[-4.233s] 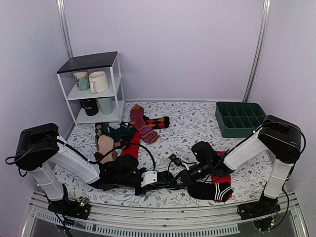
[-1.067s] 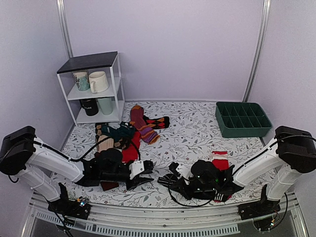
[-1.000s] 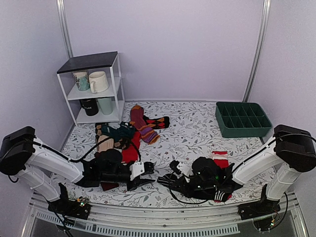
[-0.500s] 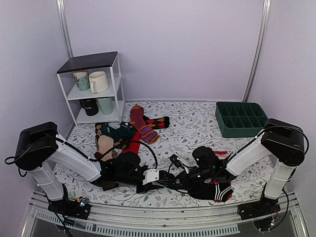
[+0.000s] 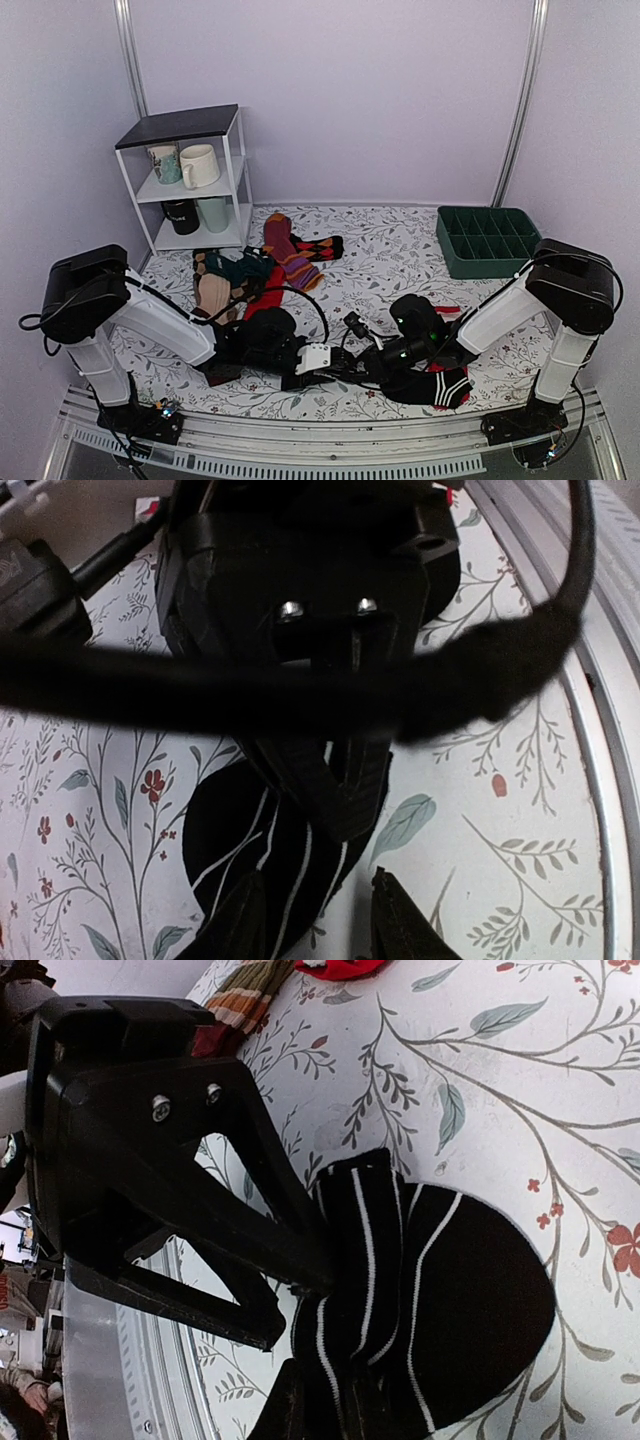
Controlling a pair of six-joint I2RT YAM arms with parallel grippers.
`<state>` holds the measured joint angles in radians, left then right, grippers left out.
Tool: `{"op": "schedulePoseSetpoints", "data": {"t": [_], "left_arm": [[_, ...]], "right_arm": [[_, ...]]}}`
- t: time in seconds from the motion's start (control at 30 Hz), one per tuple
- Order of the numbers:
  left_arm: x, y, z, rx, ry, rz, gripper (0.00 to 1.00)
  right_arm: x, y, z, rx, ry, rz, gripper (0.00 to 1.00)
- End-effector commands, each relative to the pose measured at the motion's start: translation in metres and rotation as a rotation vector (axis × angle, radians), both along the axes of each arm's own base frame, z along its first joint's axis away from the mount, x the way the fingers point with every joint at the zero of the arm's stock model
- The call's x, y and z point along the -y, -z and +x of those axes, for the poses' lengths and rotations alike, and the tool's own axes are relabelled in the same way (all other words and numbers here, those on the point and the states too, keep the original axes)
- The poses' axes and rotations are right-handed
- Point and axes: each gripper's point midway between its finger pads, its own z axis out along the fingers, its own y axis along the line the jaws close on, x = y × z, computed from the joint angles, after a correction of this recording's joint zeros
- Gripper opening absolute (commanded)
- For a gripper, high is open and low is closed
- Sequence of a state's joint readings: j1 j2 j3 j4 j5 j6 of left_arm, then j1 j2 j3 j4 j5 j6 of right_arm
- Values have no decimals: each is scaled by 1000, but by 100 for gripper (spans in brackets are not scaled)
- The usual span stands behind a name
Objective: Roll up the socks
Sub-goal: Roll the sock at the center of the board.
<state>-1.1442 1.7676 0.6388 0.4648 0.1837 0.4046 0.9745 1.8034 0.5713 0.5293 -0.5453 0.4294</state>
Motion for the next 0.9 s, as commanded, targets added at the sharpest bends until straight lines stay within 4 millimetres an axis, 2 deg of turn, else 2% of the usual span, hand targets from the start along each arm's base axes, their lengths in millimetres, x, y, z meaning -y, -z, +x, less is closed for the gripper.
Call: {"op": "schedulePoseSetpoints", "data": {"t": [0.0, 0.07, 0.27, 0.47, 0.67, 0.77, 0.87], "left_arm": [[-7, 7, -4, 24, -1, 45, 36], [-7, 2, -5, 35, 10, 31, 37], [-12, 29, -7, -9, 5, 125, 37], [-11, 28, -5, 5, -2, 123, 38], [-5, 38, -2, 1, 5, 167, 37], [-4, 41, -2, -9, 10, 181, 30], [-5, 42, -5, -25, 21, 194, 1]], "right_arm": [[78, 89, -44, -210, 26, -401, 4], [78, 90, -44, -210, 29, -403, 4], [79, 92, -43, -217, 30, -406, 4], [79, 93, -45, -224, 19, -406, 4], [79, 93, -46, -233, 15, -405, 4], [79, 93, -46, -235, 18, -405, 4], [79, 93, -44, -230, 25, -404, 5]]}}
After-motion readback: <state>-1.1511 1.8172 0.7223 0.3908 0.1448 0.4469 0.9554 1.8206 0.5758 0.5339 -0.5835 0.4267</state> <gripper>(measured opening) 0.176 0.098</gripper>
